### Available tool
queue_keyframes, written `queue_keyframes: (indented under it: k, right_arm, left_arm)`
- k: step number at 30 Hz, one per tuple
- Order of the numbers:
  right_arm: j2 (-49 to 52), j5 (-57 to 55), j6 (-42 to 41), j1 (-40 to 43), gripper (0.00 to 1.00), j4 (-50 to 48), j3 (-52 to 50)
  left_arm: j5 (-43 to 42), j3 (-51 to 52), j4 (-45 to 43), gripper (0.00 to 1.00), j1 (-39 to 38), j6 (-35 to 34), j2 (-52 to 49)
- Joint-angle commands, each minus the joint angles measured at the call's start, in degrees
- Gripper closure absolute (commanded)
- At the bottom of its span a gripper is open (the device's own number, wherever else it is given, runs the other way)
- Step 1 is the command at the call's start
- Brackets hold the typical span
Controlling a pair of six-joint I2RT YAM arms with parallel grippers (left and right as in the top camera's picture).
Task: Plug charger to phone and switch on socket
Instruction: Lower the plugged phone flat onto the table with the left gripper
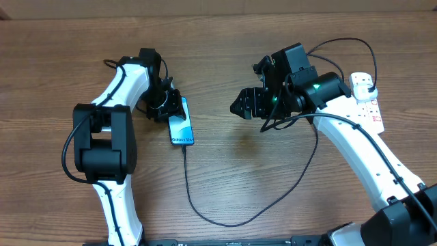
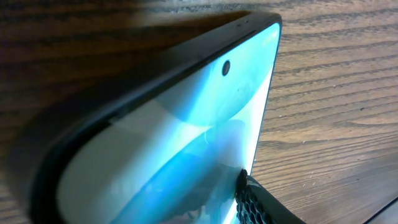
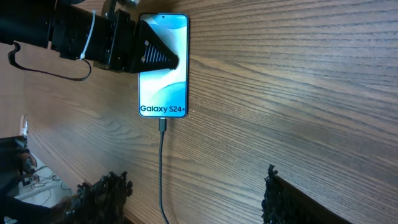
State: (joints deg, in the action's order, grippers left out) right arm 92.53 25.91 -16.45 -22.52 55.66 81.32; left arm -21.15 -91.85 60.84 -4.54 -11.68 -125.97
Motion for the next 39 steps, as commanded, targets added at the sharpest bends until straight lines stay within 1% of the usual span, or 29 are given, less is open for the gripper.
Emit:
queue_keyframes:
  k: [1,9,28,33,39]
  right_arm:
    - [-1.14,-0.39,0.42,0.20,0.27,0.04,1.25]
    - [-1.14,-0.39,0.44,0.20,0.28,0.35,1.25]
    - [-1.14,-0.39,0.44,0.20,0.28,0.48,1.22]
    - [-1.14,-0.39,0.59,0.20,0.27,0.70,1.22]
    - [-1.14,-0.39,1.55,0.20,0.28,1.16,1.22]
  left_arm:
    - [5.25,0.98,0.02,0.55,-0.37,-0.13,-0.35]
    - [6.60,0.98,0.28,0.52,-0.37,-0.13,-0.37]
    - [9.99,0.98,0.87,0.52,-0.33,-0.13,-0.35]
    - [10.25,0.98,0.98,0.48,-0.33,-0.13,-0.35]
    - [10.21,0.98,1.07,0.47,-0.33,-0.13,-0.35]
